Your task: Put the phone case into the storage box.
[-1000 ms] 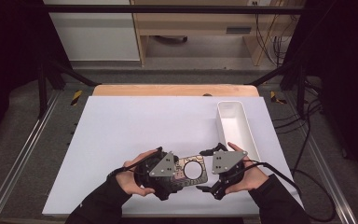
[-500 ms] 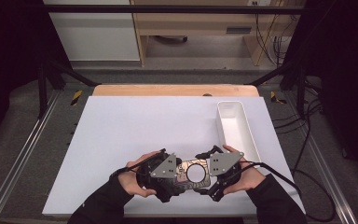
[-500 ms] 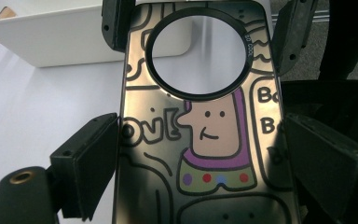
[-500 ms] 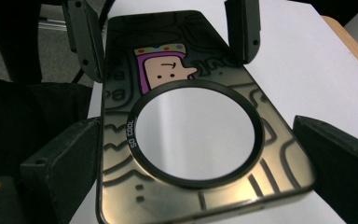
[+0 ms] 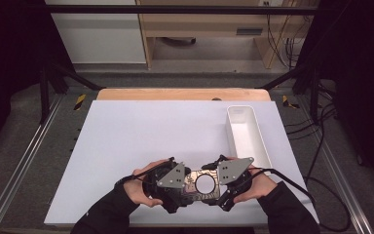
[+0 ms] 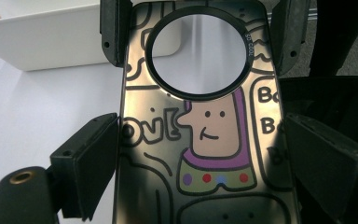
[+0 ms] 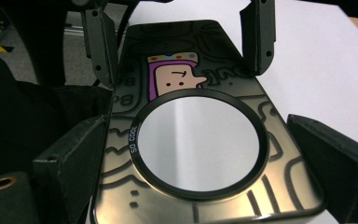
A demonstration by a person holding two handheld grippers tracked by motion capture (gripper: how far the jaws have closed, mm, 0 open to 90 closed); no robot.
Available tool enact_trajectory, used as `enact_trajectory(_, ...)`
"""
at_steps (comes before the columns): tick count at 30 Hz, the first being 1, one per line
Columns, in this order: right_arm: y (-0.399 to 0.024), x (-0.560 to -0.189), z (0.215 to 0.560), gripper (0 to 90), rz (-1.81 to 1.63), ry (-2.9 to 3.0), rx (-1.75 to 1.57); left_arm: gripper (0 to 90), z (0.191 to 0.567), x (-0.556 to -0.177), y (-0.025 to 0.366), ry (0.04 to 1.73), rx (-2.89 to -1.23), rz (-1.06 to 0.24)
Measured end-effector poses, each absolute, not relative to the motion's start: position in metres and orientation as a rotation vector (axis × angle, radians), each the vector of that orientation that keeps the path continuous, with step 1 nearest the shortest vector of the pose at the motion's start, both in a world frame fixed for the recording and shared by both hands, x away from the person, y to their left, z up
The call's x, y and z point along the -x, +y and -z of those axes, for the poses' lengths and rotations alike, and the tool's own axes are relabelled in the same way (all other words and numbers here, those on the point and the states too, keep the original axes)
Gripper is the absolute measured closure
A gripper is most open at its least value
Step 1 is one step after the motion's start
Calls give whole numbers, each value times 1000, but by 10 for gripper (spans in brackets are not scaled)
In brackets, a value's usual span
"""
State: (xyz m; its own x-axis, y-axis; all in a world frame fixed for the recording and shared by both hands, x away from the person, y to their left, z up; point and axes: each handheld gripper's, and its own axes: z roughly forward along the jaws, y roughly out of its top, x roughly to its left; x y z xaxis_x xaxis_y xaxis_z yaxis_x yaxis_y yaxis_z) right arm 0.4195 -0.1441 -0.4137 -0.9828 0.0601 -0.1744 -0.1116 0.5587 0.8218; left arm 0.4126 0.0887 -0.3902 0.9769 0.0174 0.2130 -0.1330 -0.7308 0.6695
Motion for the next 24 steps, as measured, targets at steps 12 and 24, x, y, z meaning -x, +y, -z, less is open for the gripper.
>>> enact_trajectory(12, -145, -422, 413, 111, -1409, 2646, 57, 116, 393, -415, 89, -87, -2384, -240)
enact_trajectory(24, -145, -423, 412, 117, -1417, 2659, 48, 116, 394, -417, 90, -87, -2380, -217)
